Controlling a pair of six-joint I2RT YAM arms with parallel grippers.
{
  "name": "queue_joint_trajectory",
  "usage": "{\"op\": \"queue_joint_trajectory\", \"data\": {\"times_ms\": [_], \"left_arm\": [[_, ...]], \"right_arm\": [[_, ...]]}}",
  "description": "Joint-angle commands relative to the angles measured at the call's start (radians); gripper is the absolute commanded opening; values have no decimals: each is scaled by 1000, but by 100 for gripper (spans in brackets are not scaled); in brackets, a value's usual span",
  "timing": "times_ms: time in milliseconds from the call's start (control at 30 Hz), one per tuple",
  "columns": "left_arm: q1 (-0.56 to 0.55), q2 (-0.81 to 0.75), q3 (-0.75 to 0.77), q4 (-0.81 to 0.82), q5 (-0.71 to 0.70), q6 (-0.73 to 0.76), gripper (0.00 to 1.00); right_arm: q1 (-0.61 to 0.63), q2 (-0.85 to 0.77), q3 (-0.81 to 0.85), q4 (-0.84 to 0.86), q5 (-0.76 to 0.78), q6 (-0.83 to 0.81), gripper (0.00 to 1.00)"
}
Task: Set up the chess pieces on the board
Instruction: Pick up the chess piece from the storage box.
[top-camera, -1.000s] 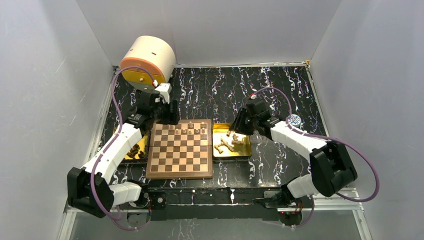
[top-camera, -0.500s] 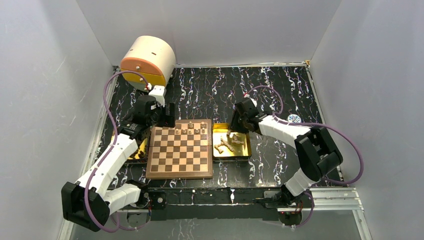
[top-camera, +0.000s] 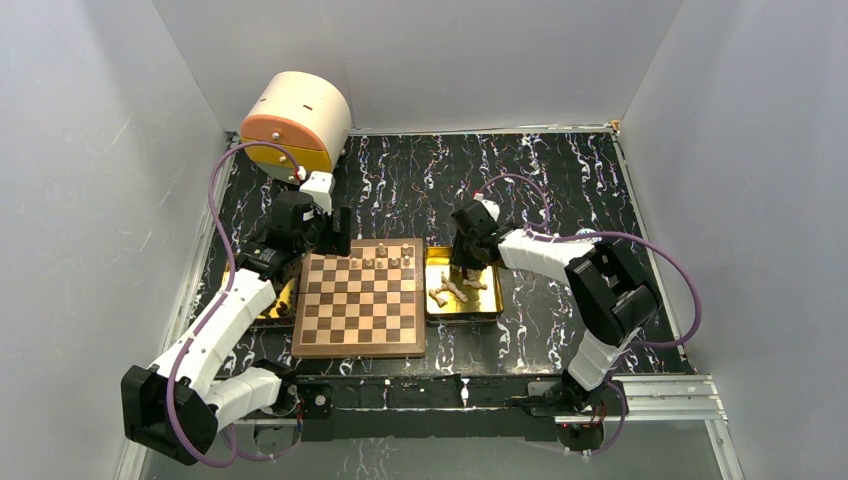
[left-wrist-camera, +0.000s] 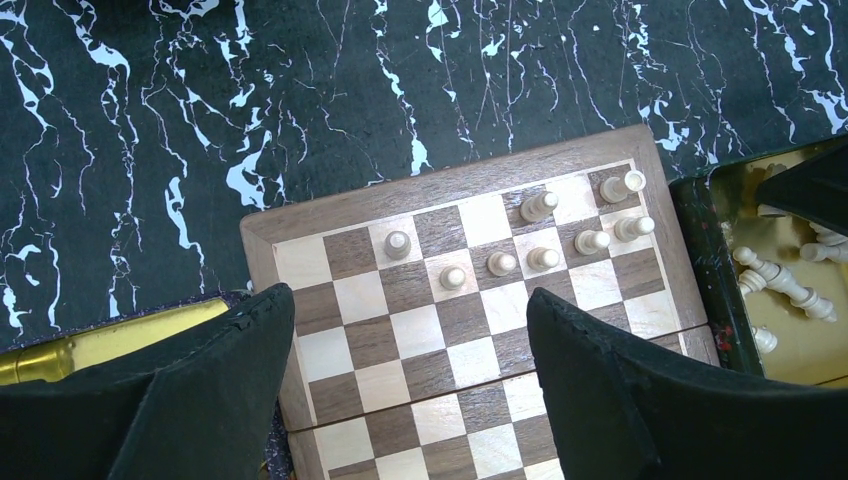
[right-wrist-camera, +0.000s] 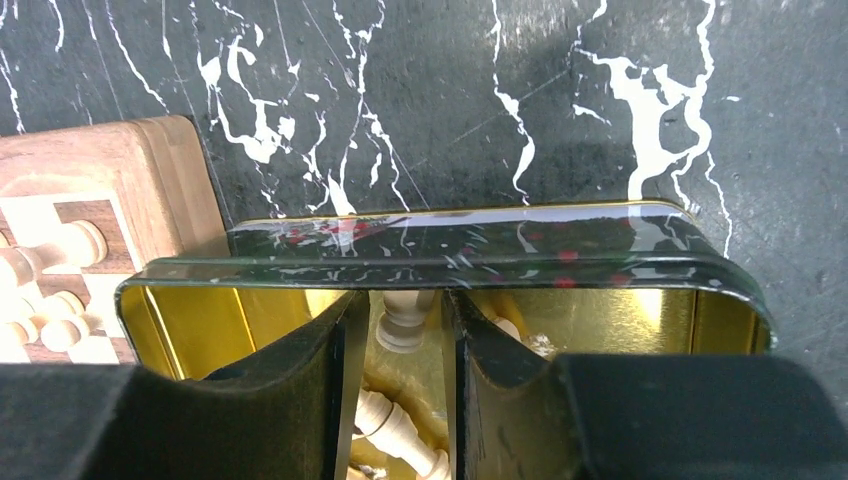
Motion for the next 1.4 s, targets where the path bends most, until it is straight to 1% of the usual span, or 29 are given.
{"op": "queue_joint_trajectory", "data": {"times_ms": [0,200,233,367,567,733,867,1100,1200,1367], "left_arm": [[-4,-24,3,13,-9,10,82],[-4,-24,-1,18,-3,1,78],[-4,-22,-1,20,0,-1,78],[-4,-17,-2,19,8,-3,77],[-4,-18,-2,22,11,-3,77],[-4,-16,-4,25,13,-1,77],[-4,-10,-4,27,20,-4,76],[-4,2,-2,30,33,-9,76],[-4,-2,-6,31,30,-9,76],[-4,-6,-7,31,29,-7,76]], "right_arm": [[12,14,59,-17,60,0,40],[30,17,61,-28,58,-32,34],[34,13,62,-31,50,-40,34],[50,0,70,-58,54,-60,39],[78,15,85,-97,99,-72,39],[82,41,101,-105,109,-87,33],[86,39,107,-114,123,-91,31],[87,66,127,-139,140,-93,34],[86,69,128,-137,148,-91,38],[87,78,136,-137,155,-84,39]]}}
